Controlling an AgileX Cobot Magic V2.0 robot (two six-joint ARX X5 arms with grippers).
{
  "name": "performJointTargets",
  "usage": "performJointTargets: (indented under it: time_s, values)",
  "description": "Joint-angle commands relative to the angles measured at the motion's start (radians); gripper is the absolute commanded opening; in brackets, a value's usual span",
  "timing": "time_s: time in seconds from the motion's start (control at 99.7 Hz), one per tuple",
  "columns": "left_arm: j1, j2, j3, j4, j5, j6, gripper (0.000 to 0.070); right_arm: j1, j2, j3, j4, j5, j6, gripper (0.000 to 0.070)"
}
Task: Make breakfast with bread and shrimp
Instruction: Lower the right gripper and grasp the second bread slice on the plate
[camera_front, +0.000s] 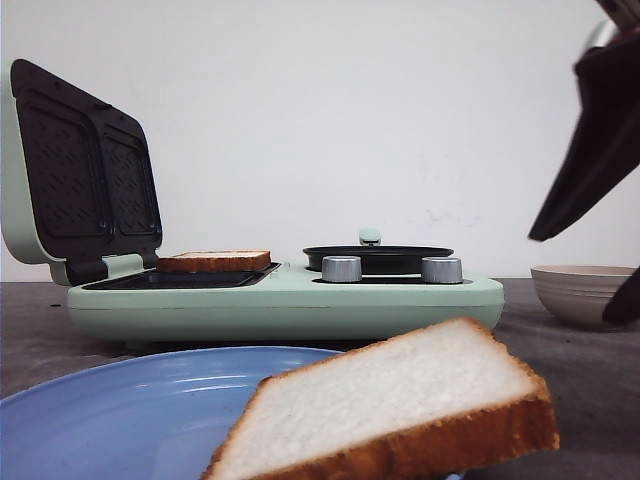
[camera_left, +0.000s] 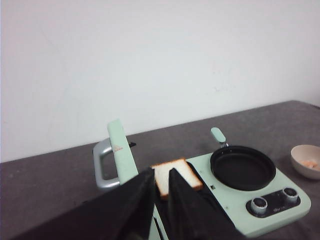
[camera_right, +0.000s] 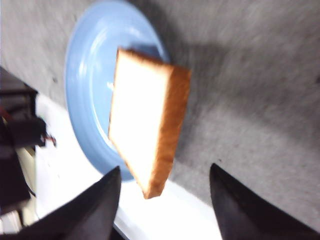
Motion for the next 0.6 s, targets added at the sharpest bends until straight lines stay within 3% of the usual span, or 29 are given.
performJointTargets:
  time_s: [0.0,0.11,0.231,0.431,0.592]
  values:
    - [-0.005,-0.009,0.013,0.008,0.000,0.013,0.0000,0.033,0.012,0.018,0.018,0.031,0.020,0.0364]
    - [-0.005,-0.032,0.013,-0.015,-0.044,-0.005,0.0000,0.068,0.014,0.018,0.040,0.096,0.060,0.0364]
    - [-0.005,-0.050,0.005,-0.039,-0.112,-0.043,0.0000,0.084,0.014,0.018,0.081,0.100,0.099,0.0364]
    - [-0.005,-0.079,-0.064,-0.041,-0.107,-0.106,0.0000,0.102,0.061,0.018,0.152,0.108,0.138,0.0367]
    - [-0.005,-0.079,-0.096,-0.032,-0.104,-0.142,0.0000,0.147,0.121,0.018,0.172,0.108,0.144,0.0412]
